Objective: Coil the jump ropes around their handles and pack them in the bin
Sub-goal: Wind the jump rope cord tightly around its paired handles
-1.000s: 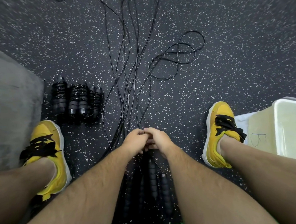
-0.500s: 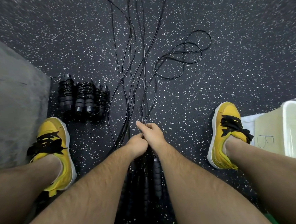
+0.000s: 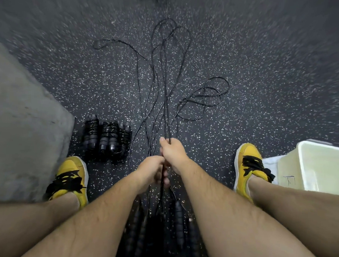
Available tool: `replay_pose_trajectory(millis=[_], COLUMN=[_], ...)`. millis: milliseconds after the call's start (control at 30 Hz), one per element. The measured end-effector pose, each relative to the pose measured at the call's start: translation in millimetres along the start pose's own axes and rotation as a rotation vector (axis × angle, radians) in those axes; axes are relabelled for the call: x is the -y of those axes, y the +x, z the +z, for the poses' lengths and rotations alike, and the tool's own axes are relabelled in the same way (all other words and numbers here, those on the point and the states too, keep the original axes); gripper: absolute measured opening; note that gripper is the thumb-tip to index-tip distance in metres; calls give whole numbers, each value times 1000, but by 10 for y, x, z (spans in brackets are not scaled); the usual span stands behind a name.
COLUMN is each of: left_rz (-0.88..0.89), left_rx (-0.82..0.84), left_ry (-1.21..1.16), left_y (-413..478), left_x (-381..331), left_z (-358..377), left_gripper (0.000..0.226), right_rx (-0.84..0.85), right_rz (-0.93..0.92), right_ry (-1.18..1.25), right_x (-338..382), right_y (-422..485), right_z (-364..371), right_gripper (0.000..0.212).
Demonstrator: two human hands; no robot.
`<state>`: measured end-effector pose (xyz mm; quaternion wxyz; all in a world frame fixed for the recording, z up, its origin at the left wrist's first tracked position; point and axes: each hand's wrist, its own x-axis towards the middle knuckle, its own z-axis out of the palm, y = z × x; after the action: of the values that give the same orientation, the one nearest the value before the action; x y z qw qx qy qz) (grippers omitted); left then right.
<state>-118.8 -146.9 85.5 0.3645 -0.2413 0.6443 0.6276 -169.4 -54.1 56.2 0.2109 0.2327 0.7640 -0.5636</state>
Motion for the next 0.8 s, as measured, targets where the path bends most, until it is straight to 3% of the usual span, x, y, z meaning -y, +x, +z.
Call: replay_pose_trajectory(millis=[100,400,500,633,800], left_rz=[125,437,543,723,850], left_rx=[57,121,133,19,-175], left_ry=[5,69,119,185,116], left_y=[-392,-1645,-1945,-2190,-2091], left_x=[-313,-1339,-1649,-2001,-2167], left_z=[30,145,124,102,-18], left_gripper=[37,21,16,18,21], right_rx=[5,62,70,204,351], right_rz=[-73,-315,-386,-432,-530], right_ry=[-89,-145,-38,86,-68], right_x=[464,1877,2162,2198,2247], right_y=[-201,-1390,-1726,-1990,-1974], right_z=[-169,-932,-1139,-1339,-1326], right_gripper=[34,6,26,25,16])
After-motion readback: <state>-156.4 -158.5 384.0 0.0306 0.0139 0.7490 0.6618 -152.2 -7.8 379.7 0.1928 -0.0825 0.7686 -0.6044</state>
